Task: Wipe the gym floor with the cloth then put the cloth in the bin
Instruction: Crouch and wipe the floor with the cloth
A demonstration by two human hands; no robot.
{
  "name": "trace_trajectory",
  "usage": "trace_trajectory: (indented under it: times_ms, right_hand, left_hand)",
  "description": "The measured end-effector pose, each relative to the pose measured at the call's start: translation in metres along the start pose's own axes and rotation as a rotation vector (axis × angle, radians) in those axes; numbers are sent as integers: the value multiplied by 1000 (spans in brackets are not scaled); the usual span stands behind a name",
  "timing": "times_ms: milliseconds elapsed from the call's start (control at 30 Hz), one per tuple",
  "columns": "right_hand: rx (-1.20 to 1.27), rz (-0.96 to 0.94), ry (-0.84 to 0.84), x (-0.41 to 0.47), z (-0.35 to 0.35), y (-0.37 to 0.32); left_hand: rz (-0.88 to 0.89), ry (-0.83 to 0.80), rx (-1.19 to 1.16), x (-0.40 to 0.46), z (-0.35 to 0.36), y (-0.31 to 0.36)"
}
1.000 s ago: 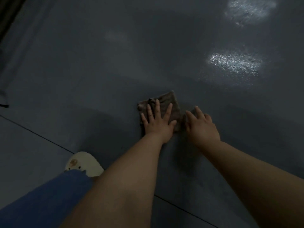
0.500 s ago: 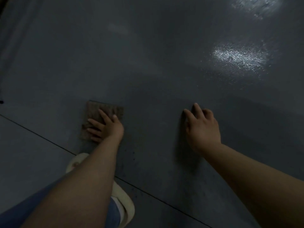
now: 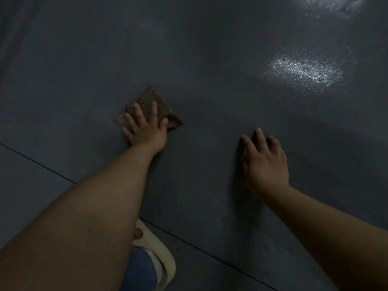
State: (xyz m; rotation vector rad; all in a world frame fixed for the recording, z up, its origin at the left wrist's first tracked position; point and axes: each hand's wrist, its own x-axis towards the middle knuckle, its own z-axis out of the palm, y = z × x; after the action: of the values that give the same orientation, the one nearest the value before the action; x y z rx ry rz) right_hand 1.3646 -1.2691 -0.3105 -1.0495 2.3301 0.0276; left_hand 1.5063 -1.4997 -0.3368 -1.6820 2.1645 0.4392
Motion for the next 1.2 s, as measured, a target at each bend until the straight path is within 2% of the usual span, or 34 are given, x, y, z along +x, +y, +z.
trace_trajectory:
  times_ms: [200, 300, 400, 467, 533, 633, 733, 767, 800, 933, 1033, 1133, 1200]
  right_hand:
    - [-2, -19, 2, 0, -1, 4]
    - [-2, -24, -8, -2, 0, 5]
    - [34, -25, 12, -2, -1, 4]
    - [45, -43, 18, -2, -2, 7]
    - [50, -68, 20, -2, -4, 11]
    - [111, -78, 31, -3, -6, 17]
    - [133, -99, 36, -5, -9, 23]
    - [118, -106, 35, -6, -9, 26]
    - [97, -110, 32, -7, -10, 29]
    - [54, -111, 17, -14, -12, 40]
    - [92, -65, 36, -18, -12, 51]
    - [117, -2, 88, -23, -9, 68]
    - [136, 34, 144, -26, -5, 80]
  left_hand:
    - [-558, 53, -277, -7, 5, -43]
    - [-646, 33, -332, -40, 22, -26]
    - [-588, 10, -336, -81, 45, 5]
    - [-468, -25, -262, -120, 63, 35]
    - [-194, -48, -129, -166, 88, 63]
    - [322, -25, -1, -198, 108, 71]
    - [566, -51, 190, -164, 96, 57]
    - [634, 0, 238, -146, 91, 51]
    - [640, 35, 269, -129, 81, 48]
    - [241, 33, 135, -77, 42, 46]
    - [49, -18, 7, -78, 38, 62]
    - [49, 8, -15, -110, 57, 92]
    - [184, 2, 32, -140, 75, 111]
